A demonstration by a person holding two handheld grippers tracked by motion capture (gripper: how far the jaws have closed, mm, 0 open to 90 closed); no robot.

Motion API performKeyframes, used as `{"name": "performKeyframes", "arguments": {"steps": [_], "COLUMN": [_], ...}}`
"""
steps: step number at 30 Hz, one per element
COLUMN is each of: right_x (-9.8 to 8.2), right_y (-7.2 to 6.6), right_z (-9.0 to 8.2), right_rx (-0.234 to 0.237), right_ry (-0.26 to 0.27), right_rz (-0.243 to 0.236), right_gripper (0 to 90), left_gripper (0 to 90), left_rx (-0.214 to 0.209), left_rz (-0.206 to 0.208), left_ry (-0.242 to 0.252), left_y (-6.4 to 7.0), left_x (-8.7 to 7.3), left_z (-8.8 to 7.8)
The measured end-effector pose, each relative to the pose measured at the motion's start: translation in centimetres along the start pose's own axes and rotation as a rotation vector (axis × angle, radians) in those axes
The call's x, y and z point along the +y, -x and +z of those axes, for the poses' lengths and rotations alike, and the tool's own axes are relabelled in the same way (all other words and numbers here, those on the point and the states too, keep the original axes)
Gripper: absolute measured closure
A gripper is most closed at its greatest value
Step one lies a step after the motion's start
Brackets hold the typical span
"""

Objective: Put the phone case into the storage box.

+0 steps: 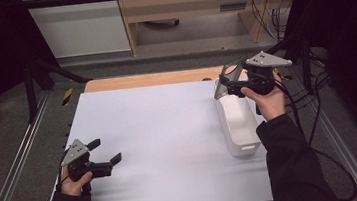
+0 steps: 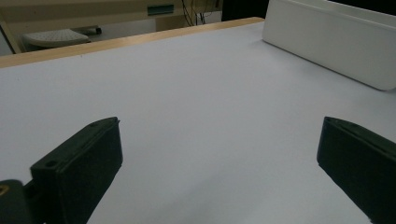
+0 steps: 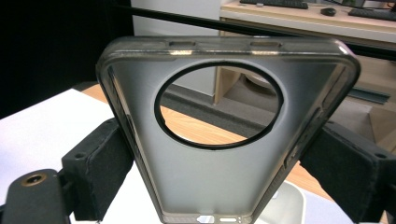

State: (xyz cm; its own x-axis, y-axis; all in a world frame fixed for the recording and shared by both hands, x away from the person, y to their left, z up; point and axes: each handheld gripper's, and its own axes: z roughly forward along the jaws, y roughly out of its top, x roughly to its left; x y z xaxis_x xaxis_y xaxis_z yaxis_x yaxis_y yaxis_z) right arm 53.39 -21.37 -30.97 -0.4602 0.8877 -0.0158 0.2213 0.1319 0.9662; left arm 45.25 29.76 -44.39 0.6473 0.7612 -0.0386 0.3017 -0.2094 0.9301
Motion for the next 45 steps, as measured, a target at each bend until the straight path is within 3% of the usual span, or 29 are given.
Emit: {"name": "performKeyframes", "arguments": {"steps": [24, 45], "right_x": [-0.6, -2.5], "right_y": [2.3, 3.7], "right_z": [2.7, 6.0], "right_rx": [-0.12, -0.203], "right_ry": [-0.019, -0.087], "right_rz": [0.079, 0.116], "right_gripper": [11.6, 11.6], "left_gripper": [0.0, 0.0], "left_rx": [-0.017, -0.023], "left_rz": [0.015, 0.026], "left_ry": [-0.015, -0.026], "left_y": [0.2, 0.3], "left_x": [-0.1, -0.2], "left_z": [0.5, 0.7]}}
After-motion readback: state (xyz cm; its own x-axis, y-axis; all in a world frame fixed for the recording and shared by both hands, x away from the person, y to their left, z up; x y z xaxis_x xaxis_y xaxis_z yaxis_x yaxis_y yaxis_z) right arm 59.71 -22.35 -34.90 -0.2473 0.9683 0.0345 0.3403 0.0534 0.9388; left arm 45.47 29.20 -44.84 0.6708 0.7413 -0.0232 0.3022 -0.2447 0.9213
